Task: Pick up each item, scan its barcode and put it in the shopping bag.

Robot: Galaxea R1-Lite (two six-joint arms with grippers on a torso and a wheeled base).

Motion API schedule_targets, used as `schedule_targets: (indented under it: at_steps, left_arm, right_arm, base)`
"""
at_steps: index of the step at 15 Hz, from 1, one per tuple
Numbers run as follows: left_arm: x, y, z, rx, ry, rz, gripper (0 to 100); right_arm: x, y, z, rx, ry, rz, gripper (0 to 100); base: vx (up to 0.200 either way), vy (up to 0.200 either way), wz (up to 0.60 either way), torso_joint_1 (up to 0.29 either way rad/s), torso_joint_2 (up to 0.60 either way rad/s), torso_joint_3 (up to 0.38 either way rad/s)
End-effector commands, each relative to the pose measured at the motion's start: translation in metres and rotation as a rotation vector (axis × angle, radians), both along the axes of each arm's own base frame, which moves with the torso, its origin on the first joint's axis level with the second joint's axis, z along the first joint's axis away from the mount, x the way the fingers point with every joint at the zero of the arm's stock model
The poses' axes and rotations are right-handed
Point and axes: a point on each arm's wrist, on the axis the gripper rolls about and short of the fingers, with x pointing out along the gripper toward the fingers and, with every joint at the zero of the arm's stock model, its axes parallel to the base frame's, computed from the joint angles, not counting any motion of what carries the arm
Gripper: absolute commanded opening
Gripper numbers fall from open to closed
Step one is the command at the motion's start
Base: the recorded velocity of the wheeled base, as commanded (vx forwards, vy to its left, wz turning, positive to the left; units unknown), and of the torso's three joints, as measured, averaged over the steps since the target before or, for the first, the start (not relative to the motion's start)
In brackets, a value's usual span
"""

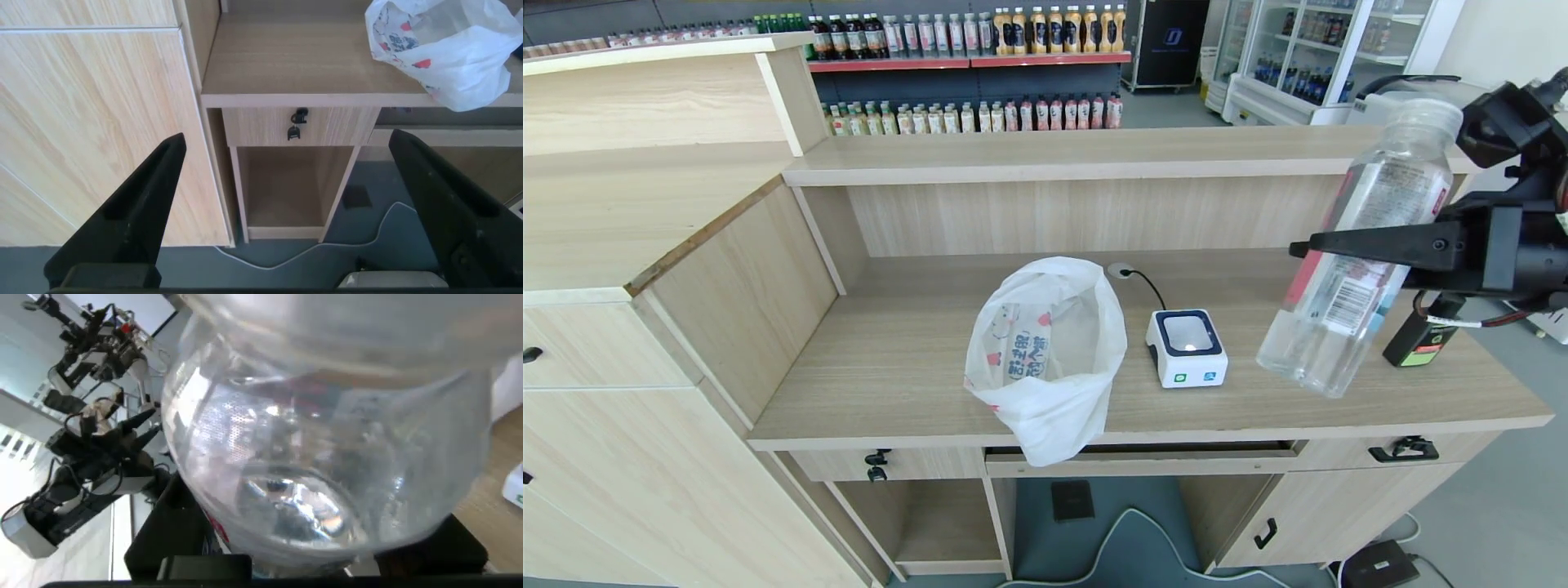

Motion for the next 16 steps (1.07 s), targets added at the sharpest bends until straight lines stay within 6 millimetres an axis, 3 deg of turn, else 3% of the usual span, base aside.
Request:
schedule_targets:
  at_steps: [1,4,10,16]
  left_arm:
    - [0.0,0.0,0.0,0.0,0.0,0.001,100]
    - [0.0,0.0,0.0,0.0,0.0,0.001,100]
    - [0.0,0.0,0.0,0.0,0.0,0.001,100]
    - [0.0,0.0,0.0,0.0,0.0,0.001,100]
  right_arm:
    - [-0.03,0.019,0.013,0.021,-0.022,0.1,0]
    - [-0.041,0.018,0.024,0.03,-0.06,0.105,0]
    - [-0.071,0.017,0.009,0.026,-0.038,0.131,0]
    - [-0.086,0.015,0.014,0.039,-0.065,0.212,0]
  base:
    - [0.0,0.0,0.0,0.0,0.0,0.0]
    - [0.0,0.0,0.0,0.0,0.0,0.0]
    - [0.0,0.0,0.0,0.0,0.0,0.0]
    - [0.0,0.0,0.0,0.0,0.0,0.0]
